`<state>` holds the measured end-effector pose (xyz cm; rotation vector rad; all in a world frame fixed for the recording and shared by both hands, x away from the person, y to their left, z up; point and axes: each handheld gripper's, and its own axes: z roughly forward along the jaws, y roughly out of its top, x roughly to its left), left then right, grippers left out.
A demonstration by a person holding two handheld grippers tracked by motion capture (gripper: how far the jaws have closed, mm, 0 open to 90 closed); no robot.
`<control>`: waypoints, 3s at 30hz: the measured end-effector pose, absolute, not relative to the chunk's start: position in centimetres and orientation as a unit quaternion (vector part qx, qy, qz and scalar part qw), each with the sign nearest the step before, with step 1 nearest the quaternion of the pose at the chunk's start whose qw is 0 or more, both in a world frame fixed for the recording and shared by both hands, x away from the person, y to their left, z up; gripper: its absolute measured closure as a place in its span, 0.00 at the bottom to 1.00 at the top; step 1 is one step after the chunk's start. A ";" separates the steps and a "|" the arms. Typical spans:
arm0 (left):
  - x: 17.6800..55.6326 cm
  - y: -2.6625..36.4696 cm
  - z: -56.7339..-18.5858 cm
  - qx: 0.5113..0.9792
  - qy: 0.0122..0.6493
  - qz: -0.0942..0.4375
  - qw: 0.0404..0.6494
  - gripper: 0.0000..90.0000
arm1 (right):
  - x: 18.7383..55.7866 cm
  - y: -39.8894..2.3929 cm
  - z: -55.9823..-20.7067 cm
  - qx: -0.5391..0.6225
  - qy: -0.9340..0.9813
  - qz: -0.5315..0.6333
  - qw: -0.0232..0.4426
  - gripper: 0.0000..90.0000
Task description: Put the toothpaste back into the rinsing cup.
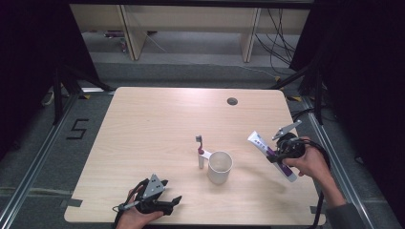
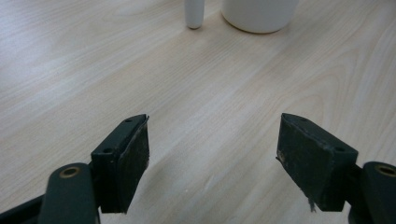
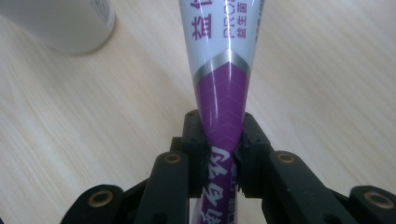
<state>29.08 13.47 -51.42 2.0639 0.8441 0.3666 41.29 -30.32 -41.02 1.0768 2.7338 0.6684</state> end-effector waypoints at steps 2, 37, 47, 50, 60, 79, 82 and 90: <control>29.0 13.5 -51.4 0.825 0.341 0.144 0.427 0.28 | 41.3 -30.7 -40.8 0.357 0.902 0.234 0.068 0.85; 29.2 13.5 -51.4 0.822 0.348 0.153 0.424 0.23 | 41.6 -26.8 -38.3 0.318 0.845 0.416 0.111 0.85; 29.3 13.6 -51.3 0.817 0.351 0.153 0.431 0.23 | 41.5 -24.4 -36.5 0.292 0.827 0.469 0.109 0.85; 29.3 13.6 -51.2 0.818 0.348 0.154 0.432 0.22 | 41.3 -23.4 -36.1 0.283 0.814 0.492 0.121 0.85; 29.3 13.8 -51.1 0.820 0.346 0.155 0.428 0.23 | 41.0 -20.1 -35.8 0.250 0.815 0.514 0.091 0.85; 29.3 13.7 -51.1 0.818 0.348 0.155 0.430 0.22 | 40.3 -17.6 -38.3 0.235 0.809 0.533 0.073 0.85; 29.3 13.7 -51.2 0.819 0.348 0.155 0.430 0.22 | 40.3 -17.7 -38.8 0.238 0.803 0.540 0.083 0.85; 29.3 13.6 -51.2 0.817 0.348 0.155 0.433 0.22 | 40.1 -17.9 -39.9 0.248 0.801 0.540 0.070 0.85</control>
